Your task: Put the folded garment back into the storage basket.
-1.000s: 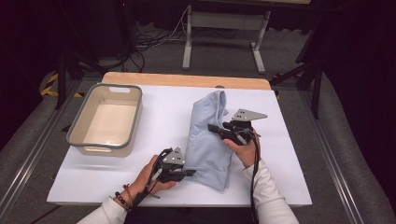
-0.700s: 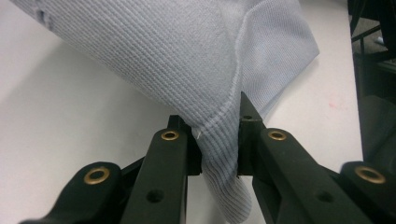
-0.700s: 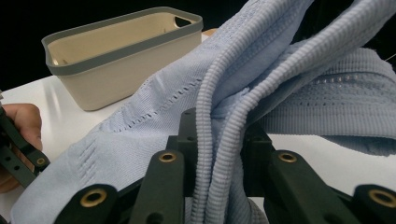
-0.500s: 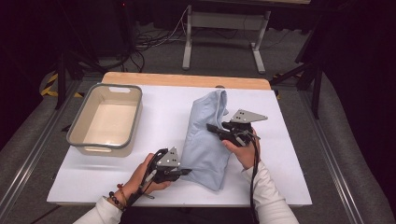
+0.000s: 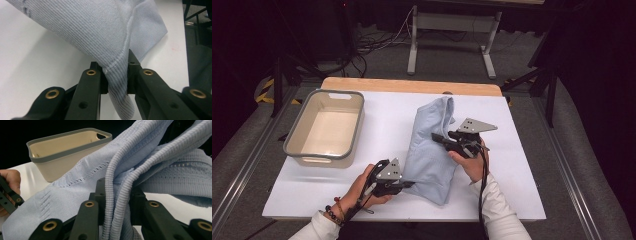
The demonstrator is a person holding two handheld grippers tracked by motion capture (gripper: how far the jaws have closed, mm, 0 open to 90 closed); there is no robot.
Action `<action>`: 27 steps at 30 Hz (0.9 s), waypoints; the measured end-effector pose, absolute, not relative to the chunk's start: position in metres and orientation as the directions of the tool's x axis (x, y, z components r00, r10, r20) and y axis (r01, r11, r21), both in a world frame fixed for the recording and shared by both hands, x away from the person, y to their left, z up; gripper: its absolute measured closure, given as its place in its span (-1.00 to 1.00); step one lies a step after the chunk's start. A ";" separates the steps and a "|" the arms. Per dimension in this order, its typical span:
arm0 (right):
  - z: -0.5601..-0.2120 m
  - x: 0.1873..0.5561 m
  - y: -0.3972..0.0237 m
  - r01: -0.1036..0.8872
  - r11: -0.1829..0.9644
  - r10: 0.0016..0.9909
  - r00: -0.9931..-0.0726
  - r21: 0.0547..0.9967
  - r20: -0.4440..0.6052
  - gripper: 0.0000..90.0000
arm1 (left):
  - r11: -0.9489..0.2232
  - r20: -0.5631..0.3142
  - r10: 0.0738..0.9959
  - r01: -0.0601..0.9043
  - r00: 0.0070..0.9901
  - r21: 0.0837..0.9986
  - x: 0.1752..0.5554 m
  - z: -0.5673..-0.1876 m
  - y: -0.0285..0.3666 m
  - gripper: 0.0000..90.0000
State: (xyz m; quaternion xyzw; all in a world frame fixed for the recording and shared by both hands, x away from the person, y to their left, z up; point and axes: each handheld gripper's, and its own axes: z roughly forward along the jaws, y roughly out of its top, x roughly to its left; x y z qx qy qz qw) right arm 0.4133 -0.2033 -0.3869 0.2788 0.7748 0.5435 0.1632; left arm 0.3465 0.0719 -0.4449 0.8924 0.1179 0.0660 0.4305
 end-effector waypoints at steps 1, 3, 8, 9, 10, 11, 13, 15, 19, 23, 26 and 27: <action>-0.387 0.413 -0.203 0.255 0.255 0.608 -0.792 0.933 0.051 0.64 | -0.602 0.017 0.264 0.151 0.964 0.784 0.346 -0.444 0.073 0.76; -0.387 0.413 -0.202 0.255 0.254 0.608 -0.792 0.933 0.051 0.64 | -0.603 0.019 0.264 0.150 0.964 0.784 0.346 -0.444 0.074 0.76; -0.387 0.413 -0.201 0.253 0.252 0.610 -0.791 0.934 0.049 0.64 | -0.607 0.029 0.265 0.143 0.964 0.782 0.345 -0.442 0.076 0.76; -0.387 0.412 -0.199 0.250 0.254 0.610 -0.791 0.934 0.046 0.64 | -0.610 0.033 0.266 0.142 0.963 0.780 0.344 -0.441 0.077 0.76; -0.387 0.412 -0.199 0.250 0.254 0.610 -0.791 0.934 0.046 0.64 | -0.610 0.033 0.266 0.142 0.963 0.780 0.344 -0.441 0.077 0.76; -0.387 0.412 -0.198 0.247 0.257 0.610 -0.791 0.934 0.041 0.64 | -0.610 0.034 0.266 0.141 0.964 0.780 0.344 -0.441 0.078 0.76; -0.387 0.412 -0.197 0.247 0.258 0.610 -0.791 0.934 0.041 0.64 | -0.611 0.039 0.265 0.137 0.963 0.780 0.343 -0.440 0.079 0.76; -0.387 0.411 -0.196 0.244 0.259 0.611 -0.791 0.935 0.038 0.64 | -0.610 0.038 0.264 0.137 0.964 0.780 0.343 -0.440 0.079 0.76; -0.386 0.410 -0.196 0.239 0.258 0.612 -0.790 0.936 0.033 0.64 | -0.611 0.043 0.263 0.132 0.964 0.780 0.343 -0.439 0.080 0.76; -0.386 0.410 -0.195 0.236 0.261 0.614 -0.789 0.936 0.027 0.64 | -0.612 0.047 0.259 0.127 0.965 0.780 0.342 -0.438 0.080 0.76; -0.386 0.409 -0.194 0.232 0.263 0.615 -0.788 0.936 0.023 0.64 | -0.615 0.053 0.258 0.122 0.965 0.779 0.341 -0.437 0.081 0.76; -0.386 0.409 -0.194 0.232 0.263 0.615 -0.788 0.936 0.023 0.64 | -0.615 0.053 0.258 0.122 0.965 0.779 0.341 -0.437 0.081 0.76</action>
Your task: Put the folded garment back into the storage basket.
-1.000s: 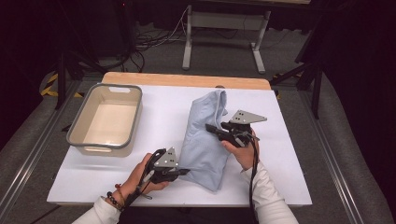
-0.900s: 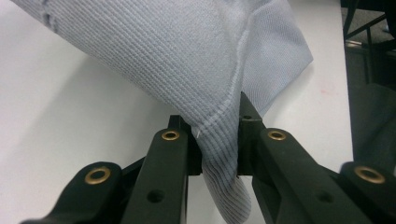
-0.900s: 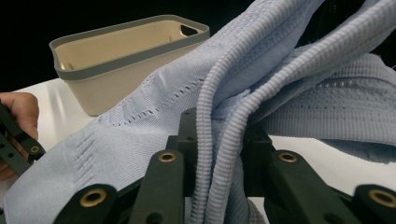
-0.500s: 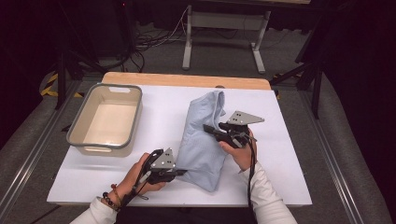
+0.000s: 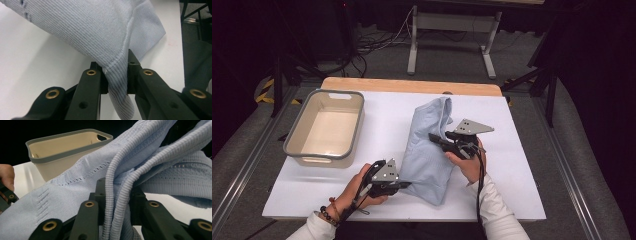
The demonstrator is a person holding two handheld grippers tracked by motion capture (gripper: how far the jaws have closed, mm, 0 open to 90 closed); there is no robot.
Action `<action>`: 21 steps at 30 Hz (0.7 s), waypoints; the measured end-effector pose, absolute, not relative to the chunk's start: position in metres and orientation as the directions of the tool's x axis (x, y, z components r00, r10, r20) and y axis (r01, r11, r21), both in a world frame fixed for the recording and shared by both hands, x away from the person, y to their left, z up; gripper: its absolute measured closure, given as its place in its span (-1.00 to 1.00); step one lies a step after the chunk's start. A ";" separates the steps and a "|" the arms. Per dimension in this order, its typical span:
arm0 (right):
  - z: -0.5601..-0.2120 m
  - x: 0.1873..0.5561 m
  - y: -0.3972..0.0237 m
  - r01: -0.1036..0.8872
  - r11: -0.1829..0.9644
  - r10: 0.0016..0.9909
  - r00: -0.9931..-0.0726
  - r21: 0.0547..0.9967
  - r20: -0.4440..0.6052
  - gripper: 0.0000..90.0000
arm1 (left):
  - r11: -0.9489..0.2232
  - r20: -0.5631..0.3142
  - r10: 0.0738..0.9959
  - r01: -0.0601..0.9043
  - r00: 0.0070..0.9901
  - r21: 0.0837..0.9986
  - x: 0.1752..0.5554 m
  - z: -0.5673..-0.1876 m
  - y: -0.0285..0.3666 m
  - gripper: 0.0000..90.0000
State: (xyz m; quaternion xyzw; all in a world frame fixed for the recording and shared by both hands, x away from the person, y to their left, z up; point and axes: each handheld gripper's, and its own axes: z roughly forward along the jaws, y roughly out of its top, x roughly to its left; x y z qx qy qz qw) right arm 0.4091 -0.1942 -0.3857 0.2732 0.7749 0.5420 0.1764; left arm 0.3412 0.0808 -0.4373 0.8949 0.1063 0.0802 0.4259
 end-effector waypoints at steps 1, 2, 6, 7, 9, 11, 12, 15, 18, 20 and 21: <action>-0.385 0.409 -0.194 0.230 0.264 0.616 -0.788 0.937 0.020 0.64 | -0.614 0.052 0.258 0.122 0.965 0.780 0.341 -0.437 0.081 0.76; -0.385 0.409 -0.194 0.229 0.263 0.616 -0.787 0.937 0.020 0.64 | -0.614 0.056 0.260 0.120 0.964 0.780 0.341 -0.437 0.081 0.76; -0.385 0.408 -0.193 0.225 0.259 0.617 -0.787 0.939 0.018 0.64 | -0.614 0.061 0.260 0.117 0.964 0.780 0.341 -0.435 0.083 0.76; -0.384 0.408 -0.192 0.224 0.258 0.617 -0.787 0.940 0.019 0.64 | -0.614 0.061 0.260 0.117 0.964 0.780 0.341 -0.435 0.083 0.76; -0.384 0.407 -0.192 0.221 0.258 0.618 -0.786 0.941 0.015 0.64 | -0.612 0.062 0.261 0.115 0.963 0.782 0.341 -0.435 0.084 0.76; -0.384 0.407 -0.192 0.220 0.257 0.619 -0.785 0.941 0.014 0.64 | -0.613 0.064 0.260 0.114 0.963 0.782 0.341 -0.435 0.084 0.76; -0.383 0.407 -0.191 0.217 0.257 0.619 -0.785 0.942 0.012 0.64 | -0.613 0.068 0.260 0.111 0.963 0.782 0.341 -0.434 0.085 0.76; -0.383 0.408 -0.190 0.216 0.256 0.620 -0.784 0.942 0.011 0.64 | -0.613 0.067 0.263 0.113 0.962 0.782 0.341 -0.433 0.086 0.76; -0.383 0.407 -0.188 0.210 0.258 0.623 -0.783 0.943 0.004 0.64 | -0.614 0.068 0.264 0.113 0.962 0.781 0.341 -0.433 0.087 0.76; -0.382 0.407 -0.187 0.207 0.261 0.625 -0.781 0.943 -0.001 0.64 | -0.614 0.070 0.263 0.111 0.962 0.781 0.342 -0.433 0.088 0.76; -0.382 0.407 -0.186 0.207 0.260 0.624 -0.781 0.943 -0.001 0.64 | -0.615 0.070 0.263 0.111 0.962 0.781 0.342 -0.433 0.088 0.76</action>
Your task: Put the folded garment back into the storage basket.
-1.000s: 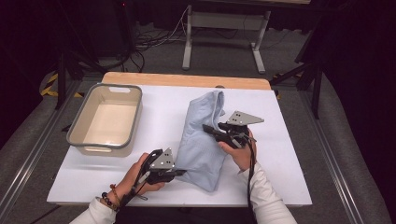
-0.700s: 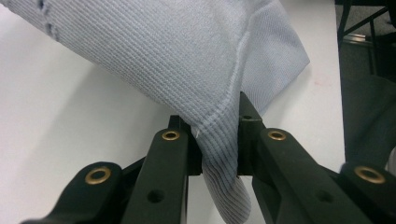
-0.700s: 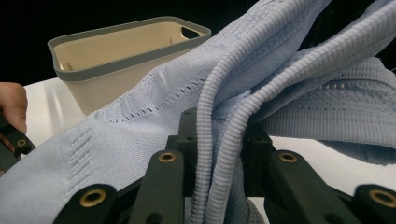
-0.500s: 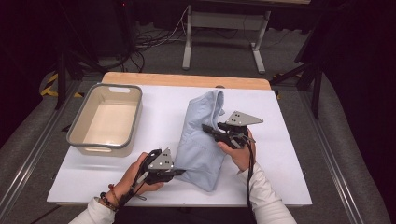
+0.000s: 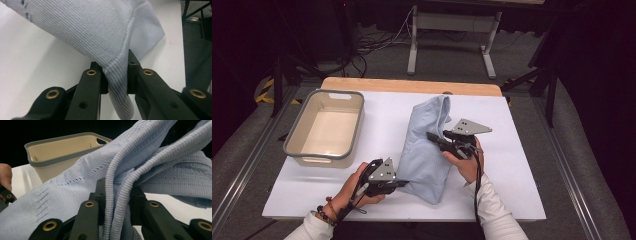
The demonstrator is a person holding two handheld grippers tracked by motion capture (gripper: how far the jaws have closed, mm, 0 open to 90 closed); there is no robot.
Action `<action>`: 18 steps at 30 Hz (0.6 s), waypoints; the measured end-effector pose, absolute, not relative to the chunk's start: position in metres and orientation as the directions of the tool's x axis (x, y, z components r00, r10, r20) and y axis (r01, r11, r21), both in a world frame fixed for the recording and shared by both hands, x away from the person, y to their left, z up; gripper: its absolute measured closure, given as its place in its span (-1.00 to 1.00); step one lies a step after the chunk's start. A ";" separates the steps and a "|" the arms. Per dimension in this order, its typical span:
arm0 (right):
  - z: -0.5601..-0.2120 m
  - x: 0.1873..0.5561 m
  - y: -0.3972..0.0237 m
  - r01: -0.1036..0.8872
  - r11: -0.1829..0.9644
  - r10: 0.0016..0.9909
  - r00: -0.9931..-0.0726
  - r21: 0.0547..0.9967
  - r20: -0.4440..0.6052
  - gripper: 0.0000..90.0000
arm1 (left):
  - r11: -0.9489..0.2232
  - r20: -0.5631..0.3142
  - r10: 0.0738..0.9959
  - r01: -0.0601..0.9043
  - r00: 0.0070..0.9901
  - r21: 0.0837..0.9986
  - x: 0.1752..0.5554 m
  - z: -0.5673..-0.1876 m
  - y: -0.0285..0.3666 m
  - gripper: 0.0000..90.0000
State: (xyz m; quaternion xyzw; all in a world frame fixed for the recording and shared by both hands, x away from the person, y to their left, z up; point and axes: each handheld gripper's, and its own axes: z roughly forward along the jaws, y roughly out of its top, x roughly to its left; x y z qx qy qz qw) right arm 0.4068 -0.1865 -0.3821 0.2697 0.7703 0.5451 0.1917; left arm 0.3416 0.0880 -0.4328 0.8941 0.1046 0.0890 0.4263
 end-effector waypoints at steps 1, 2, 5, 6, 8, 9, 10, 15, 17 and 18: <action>-0.382 0.407 -0.186 0.207 0.258 0.625 -0.781 0.944 0.000 0.64 | -0.615 0.070 0.263 0.111 0.962 0.781 0.342 -0.433 0.088 0.76; -0.382 0.406 -0.186 0.205 0.259 0.626 -0.780 0.944 -0.002 0.64 | -0.616 0.070 0.266 0.114 0.962 0.779 0.342 -0.433 0.089 0.76; -0.381 0.406 -0.186 0.204 0.256 0.626 -0.780 0.945 -0.002 0.64 | -0.614 0.069 0.266 0.113 0.962 0.781 0.342 -0.432 0.089 0.76; -0.381 0.406 -0.186 0.204 0.256 0.626 -0.780 0.945 -0.002 0.64 | -0.614 0.069 0.266 0.113 0.962 0.781 0.342 -0.432 0.089 0.76; -0.381 0.406 -0.185 0.203 0.256 0.627 -0.779 0.945 -0.002 0.64 | -0.612 0.066 0.265 0.114 0.962 0.783 0.342 -0.432 0.090 0.76; -0.380 0.406 -0.184 0.200 0.258 0.626 -0.780 0.945 -0.006 0.64 | -0.612 0.069 0.266 0.113 0.962 0.782 0.342 -0.432 0.091 0.76; -0.379 0.405 -0.183 0.196 0.257 0.623 -0.782 0.946 -0.007 0.64 | -0.610 0.069 0.267 0.113 0.961 0.784 0.342 -0.432 0.091 0.76; -0.376 0.405 -0.180 0.183 0.254 0.623 -0.782 0.950 -0.016 0.64 | -0.604 0.068 0.277 0.119 0.958 0.788 0.343 -0.430 0.095 0.76; -0.375 0.406 -0.178 0.180 0.259 0.624 -0.781 0.949 -0.022 0.64 | -0.605 0.071 0.278 0.117 0.958 0.787 0.344 -0.430 0.096 0.76; -0.375 0.407 -0.176 0.179 0.258 0.623 -0.782 0.949 -0.022 0.64 | -0.606 0.072 0.280 0.118 0.957 0.787 0.344 -0.430 0.097 0.76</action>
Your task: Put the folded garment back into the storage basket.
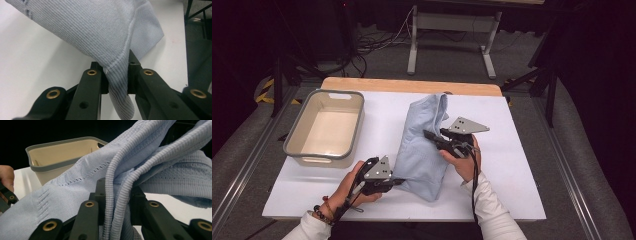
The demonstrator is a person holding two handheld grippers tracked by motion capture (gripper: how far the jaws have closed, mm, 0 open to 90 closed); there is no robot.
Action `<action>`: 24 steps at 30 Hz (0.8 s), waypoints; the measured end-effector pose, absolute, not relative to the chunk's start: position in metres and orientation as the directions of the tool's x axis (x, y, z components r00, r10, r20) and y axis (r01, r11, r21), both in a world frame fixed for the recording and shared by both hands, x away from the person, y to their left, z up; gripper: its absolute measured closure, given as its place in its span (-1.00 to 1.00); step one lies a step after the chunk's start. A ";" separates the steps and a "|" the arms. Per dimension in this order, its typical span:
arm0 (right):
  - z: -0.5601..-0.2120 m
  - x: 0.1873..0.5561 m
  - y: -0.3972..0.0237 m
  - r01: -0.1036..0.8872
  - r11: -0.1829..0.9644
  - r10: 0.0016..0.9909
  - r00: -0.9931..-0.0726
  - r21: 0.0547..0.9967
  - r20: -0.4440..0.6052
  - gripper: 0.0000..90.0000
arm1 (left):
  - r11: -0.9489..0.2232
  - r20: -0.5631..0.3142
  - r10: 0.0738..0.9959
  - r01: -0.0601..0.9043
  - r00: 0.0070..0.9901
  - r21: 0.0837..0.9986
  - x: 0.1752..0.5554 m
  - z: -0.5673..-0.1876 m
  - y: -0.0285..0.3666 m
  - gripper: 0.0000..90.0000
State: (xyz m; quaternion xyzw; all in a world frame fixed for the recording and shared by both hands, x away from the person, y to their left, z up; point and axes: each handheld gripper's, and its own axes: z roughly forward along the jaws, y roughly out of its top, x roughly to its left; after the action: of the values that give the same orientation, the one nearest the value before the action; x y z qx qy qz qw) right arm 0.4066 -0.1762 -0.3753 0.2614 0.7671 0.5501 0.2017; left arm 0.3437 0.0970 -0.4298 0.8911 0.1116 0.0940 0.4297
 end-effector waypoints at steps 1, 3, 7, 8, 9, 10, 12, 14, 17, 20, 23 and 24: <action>-0.375 0.407 -0.176 0.179 0.261 0.623 -0.782 0.949 -0.023 0.64 | -0.608 0.073 0.280 0.118 0.957 0.785 0.344 -0.430 0.098 0.76; -0.375 0.408 -0.173 0.177 0.265 0.617 -0.786 0.948 -0.026 0.64 | -0.609 0.074 0.281 0.119 0.957 0.784 0.344 -0.429 0.099 0.76; -0.373 0.411 -0.168 0.169 0.274 0.612 -0.790 0.947 -0.036 0.64 | -0.610 0.080 0.291 0.121 0.953 0.783 0.345 -0.428 0.103 0.76; -0.372 0.412 -0.166 0.165 0.276 0.611 -0.790 0.947 -0.040 0.64 | -0.612 0.084 0.294 0.120 0.952 0.782 0.345 -0.428 0.104 0.76; -0.371 0.412 -0.165 0.162 0.279 0.610 -0.791 0.946 -0.044 0.64 | -0.609 0.084 0.298 0.121 0.951 0.784 0.345 -0.428 0.105 0.76; -0.370 0.412 -0.163 0.160 0.278 0.608 -0.793 0.947 -0.044 0.64 | -0.608 0.086 0.300 0.121 0.950 0.785 0.345 -0.427 0.107 0.76; -0.368 0.413 -0.160 0.154 0.282 0.605 -0.794 0.947 -0.051 0.64 | -0.607 0.092 0.305 0.119 0.948 0.786 0.345 -0.426 0.110 0.76; -0.366 0.414 -0.157 0.153 0.281 0.603 -0.796 0.948 -0.050 0.64 | -0.604 0.095 0.314 0.122 0.945 0.787 0.346 -0.425 0.114 0.76; -0.365 0.415 -0.154 0.151 0.281 0.602 -0.797 0.948 -0.052 0.64 | -0.603 0.098 0.321 0.123 0.942 0.788 0.346 -0.424 0.116 0.76; -0.363 0.417 -0.151 0.148 0.284 0.600 -0.798 0.947 -0.055 0.64 | -0.602 0.102 0.323 0.121 0.941 0.789 0.346 -0.423 0.118 0.76; -0.360 0.419 -0.147 0.143 0.290 0.598 -0.799 0.946 -0.062 0.64 | -0.594 0.094 0.327 0.127 0.940 0.794 0.349 -0.422 0.120 0.76; -0.360 0.420 -0.146 0.143 0.291 0.598 -0.799 0.946 -0.063 0.64 | -0.596 0.097 0.329 0.126 0.939 0.793 0.349 -0.422 0.120 0.76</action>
State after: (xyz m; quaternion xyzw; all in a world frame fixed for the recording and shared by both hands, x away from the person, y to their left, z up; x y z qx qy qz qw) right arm 0.4201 -0.1463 -0.3596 0.2390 0.7759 0.5452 0.2087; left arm 0.3492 0.1205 -0.4218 0.8854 0.1285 0.1174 0.4309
